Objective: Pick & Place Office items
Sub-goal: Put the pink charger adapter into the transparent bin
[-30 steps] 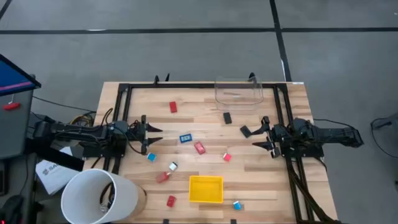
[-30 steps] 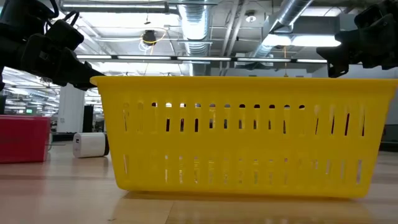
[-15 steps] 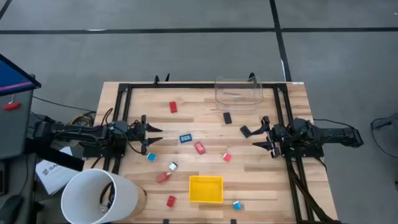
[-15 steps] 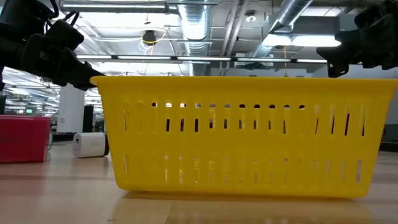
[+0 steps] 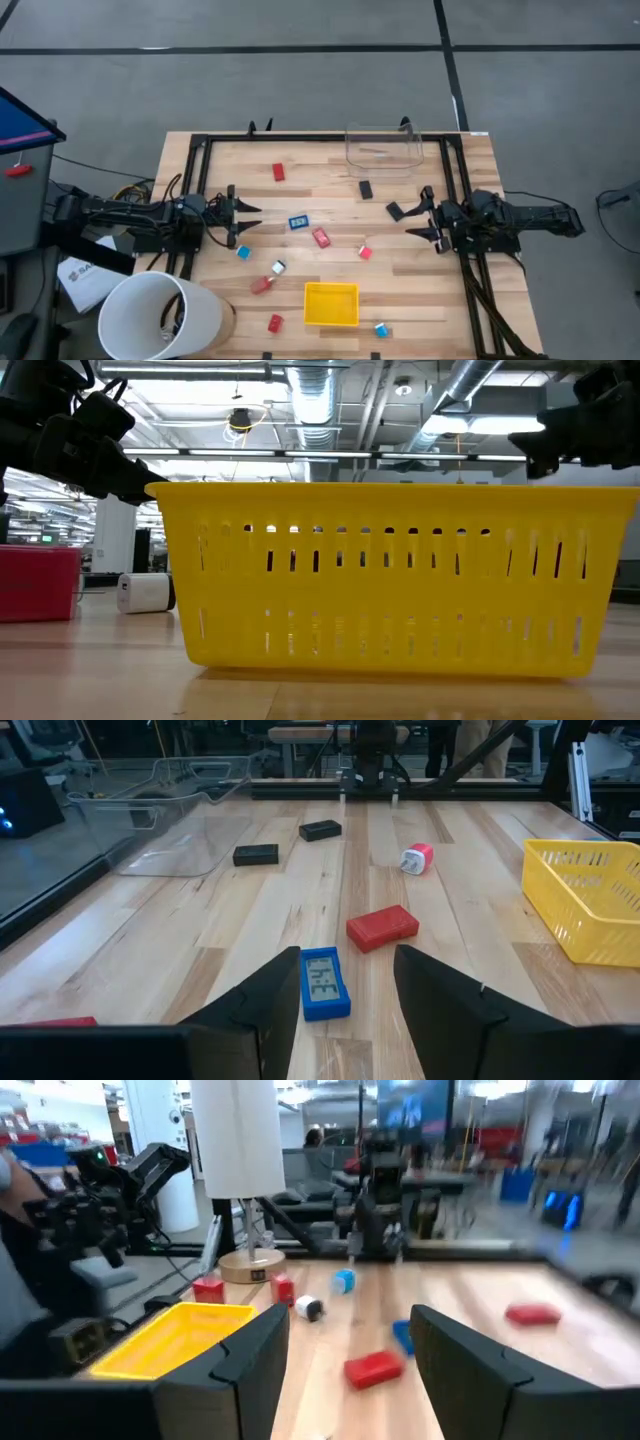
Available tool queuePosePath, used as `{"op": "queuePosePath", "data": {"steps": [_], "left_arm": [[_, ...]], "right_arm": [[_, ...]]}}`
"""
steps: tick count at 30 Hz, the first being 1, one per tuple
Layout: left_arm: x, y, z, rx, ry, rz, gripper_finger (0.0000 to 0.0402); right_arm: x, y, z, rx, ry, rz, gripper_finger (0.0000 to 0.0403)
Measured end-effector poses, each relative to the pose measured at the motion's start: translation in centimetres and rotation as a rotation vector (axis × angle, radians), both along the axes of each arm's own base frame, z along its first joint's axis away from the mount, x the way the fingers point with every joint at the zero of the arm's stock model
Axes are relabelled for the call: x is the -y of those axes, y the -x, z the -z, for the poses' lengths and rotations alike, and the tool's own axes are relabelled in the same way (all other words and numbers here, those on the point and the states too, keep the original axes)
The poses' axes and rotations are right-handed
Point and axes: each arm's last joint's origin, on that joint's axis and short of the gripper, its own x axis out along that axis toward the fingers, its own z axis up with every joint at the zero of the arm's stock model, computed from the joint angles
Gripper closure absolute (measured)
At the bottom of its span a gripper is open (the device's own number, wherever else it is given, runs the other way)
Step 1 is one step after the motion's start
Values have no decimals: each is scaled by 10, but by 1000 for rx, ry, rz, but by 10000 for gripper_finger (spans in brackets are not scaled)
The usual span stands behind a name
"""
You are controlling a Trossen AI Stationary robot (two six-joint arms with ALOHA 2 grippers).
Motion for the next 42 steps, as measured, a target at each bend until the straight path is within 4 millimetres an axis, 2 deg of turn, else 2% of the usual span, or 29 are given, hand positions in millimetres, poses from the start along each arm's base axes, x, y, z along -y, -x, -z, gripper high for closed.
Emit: {"op": "queuePosePath", "data": {"steps": [4,8,12,15,19,24,30,34,38,42], "left_arm": [[0,0,0,0,0,0,243],[-1,-1,-6,58,-25,-13,243],[-1,-3,-19,198,-26,-14,243],[-1,-3,-29,313,34,-19,243],[0,-2,-34,382,147,1,243],[1,-4,-31,341,127,32,243],[4,-8,-23,259,154,129,243],[5,-12,-18,220,271,137,243],[12,-15,-14,182,324,233,243],[20,-19,-28,322,281,315,243]], "right_arm": [[1,2,-16,172,38,26,200],[1,8,-34,351,-79,2,200],[2,16,-51,499,-190,-14,200],[2,21,-64,549,-116,13,200],[2,20,-62,523,-101,18,200],[2,18,-59,482,-111,16,200],[0,18,-59,440,-343,-73,200],[-2,11,-48,290,-446,-97,200],[-5,3,-37,131,-570,-120,200],[-11,-9,-27,14,-609,-69,200]]}}
